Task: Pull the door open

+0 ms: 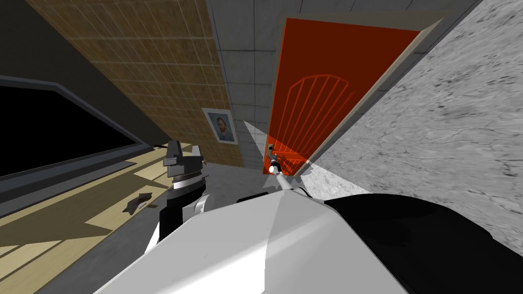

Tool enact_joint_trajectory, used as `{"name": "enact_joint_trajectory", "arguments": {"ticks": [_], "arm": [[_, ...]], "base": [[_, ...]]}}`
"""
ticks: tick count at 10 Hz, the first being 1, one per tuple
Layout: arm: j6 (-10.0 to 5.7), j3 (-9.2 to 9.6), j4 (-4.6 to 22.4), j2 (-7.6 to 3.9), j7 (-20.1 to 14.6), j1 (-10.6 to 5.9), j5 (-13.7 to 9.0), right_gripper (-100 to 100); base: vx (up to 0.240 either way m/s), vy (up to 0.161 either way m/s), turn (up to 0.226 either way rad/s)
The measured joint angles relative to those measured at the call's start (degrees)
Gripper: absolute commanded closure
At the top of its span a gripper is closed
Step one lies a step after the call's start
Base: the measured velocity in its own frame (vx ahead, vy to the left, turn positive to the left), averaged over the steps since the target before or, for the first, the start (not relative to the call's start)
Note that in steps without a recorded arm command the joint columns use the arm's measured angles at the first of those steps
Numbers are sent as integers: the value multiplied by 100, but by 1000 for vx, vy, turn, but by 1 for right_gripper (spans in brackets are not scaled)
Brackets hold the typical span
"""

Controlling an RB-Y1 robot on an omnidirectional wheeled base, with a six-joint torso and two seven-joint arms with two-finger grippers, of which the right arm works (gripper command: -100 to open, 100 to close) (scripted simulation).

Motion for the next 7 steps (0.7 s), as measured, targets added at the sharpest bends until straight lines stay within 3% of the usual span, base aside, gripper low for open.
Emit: {"name": "enact_joint_trajectory", "arguments": {"ticks": [1, 2, 6, 7], "arm": [[-79, 37, 164, -164, -180, -24, -13, -100], [-88, 20, 121, -193, -233, 19, -23, -100], [60, -168, -72, -668, -485, 264, -158, -100], [19, -150, -23, -781, -606, 302, -168, -100]], "base": [[139, 36, 23], [130, 50, 120], [137, 11, 131], [126, -16, 138]]}}
